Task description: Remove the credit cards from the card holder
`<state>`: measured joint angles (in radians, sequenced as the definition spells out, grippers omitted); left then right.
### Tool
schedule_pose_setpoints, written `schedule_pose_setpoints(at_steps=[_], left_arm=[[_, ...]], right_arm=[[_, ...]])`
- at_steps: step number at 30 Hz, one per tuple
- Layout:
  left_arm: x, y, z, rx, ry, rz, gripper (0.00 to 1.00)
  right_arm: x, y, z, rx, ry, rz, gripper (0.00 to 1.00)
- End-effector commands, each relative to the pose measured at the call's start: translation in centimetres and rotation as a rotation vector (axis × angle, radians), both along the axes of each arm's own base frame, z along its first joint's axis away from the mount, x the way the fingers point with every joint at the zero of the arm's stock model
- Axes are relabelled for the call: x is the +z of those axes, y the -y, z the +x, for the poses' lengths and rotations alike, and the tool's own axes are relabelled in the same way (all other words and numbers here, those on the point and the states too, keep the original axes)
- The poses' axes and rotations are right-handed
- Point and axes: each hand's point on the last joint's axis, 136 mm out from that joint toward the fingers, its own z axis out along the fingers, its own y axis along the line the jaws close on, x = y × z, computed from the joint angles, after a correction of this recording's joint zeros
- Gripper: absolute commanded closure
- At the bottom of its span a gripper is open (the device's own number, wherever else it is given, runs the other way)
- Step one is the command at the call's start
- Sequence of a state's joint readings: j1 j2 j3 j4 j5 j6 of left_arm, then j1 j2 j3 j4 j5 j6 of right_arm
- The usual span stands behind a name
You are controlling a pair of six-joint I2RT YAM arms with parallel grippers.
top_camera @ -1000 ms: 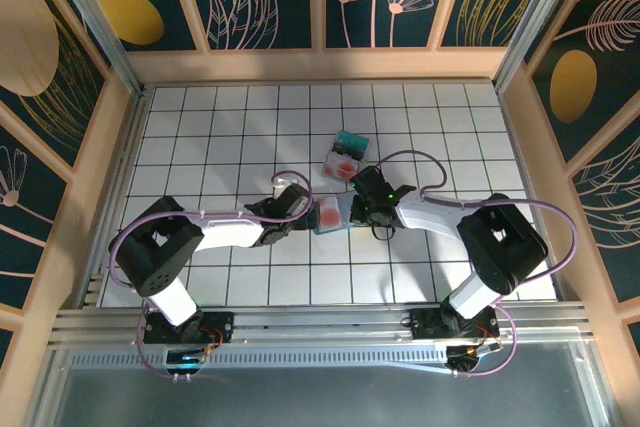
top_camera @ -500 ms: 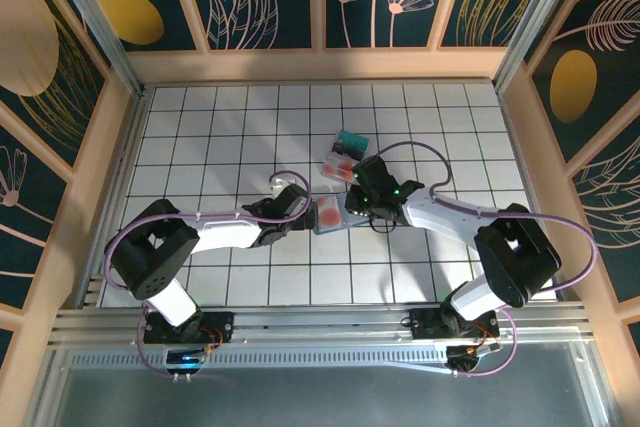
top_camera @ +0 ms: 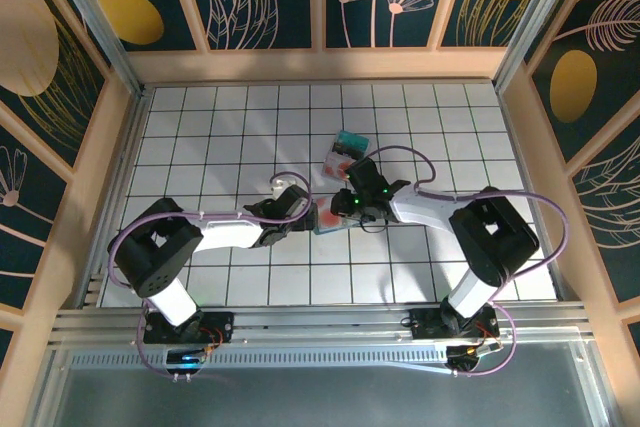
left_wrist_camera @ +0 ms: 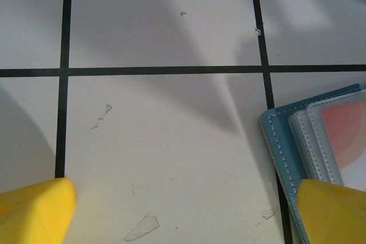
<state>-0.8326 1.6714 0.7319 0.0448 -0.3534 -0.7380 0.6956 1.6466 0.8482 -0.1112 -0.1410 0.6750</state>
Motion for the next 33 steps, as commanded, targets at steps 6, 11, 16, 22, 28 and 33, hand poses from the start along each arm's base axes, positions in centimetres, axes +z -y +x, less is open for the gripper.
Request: schedule_pose_setpoints(at_steps=[6,11,16,22,28,33], left_arm=[[-1.5,-0.7,-0.7,0.0,-0.032,0.047,0.01],[-1.5,-0.8,-0.7,0.002,-0.033,0.05,0.01],[-1.5,-0.8,-0.6,0.001,-0.031,0.052,0.01],[-1.6,-0.8,-0.6,-0.002,-0.034,0.056,0.01],[-1.6,-0.9,-0.7,0.001,-0.035,0.067,0.01],[-1.6,-1.0,-0.6,0.004,-0.035,0.069,0.01]], right_arm=[[0.6,-1.7,0.7,0.04,0.02,0.045,0.65],[0.1,-1.6,0.7,0.041,0.014,0.038,0.66],[-0.6,-1.7,0.6,0.047,0.0,0.037,0.66],[0.2,-2.6,0.4,0.07,0.004,0.094,0.73],[2.3,-3.2,0.4,0.084,0.038,0.162,0.79],[2.8,-3.3,0.3,0.085,0.037,0.209,0.8]])
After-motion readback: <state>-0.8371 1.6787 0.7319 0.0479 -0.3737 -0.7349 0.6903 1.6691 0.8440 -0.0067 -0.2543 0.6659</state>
